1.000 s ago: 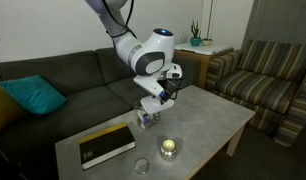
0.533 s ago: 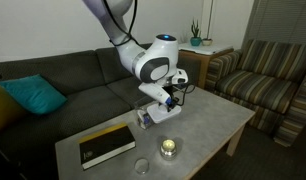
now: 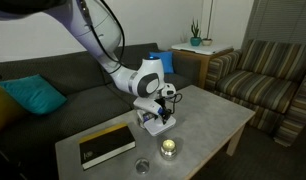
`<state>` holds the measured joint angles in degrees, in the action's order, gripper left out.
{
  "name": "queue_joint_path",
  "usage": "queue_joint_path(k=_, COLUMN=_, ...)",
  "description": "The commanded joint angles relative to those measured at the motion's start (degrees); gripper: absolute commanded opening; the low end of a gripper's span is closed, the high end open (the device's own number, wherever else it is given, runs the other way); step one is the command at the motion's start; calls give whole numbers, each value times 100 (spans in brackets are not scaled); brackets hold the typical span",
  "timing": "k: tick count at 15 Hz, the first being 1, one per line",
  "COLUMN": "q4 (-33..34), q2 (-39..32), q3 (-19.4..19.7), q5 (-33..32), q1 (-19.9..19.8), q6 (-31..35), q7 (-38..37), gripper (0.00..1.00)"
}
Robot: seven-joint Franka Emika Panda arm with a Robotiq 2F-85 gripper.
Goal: Remove the white lid from the clear container
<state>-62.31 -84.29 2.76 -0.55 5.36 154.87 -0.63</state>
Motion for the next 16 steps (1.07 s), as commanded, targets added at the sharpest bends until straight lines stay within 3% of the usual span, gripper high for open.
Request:
queue_joint_path(k=1, q4=128, q2=-124, q3=0, q5=-77, q1=-17, q6=-231, q7=-119, gripper=29)
queue_joint_path(k=7, q4=106, q2=-160, q3=-303, q5=12, q1=-238, q6=-382, q7=53, gripper=29)
queue_joint_path(k=16, q4=-90, q2=-163, q3=-207, q5=123, q1=-304, q6=-509, q7=-292, gripper=29)
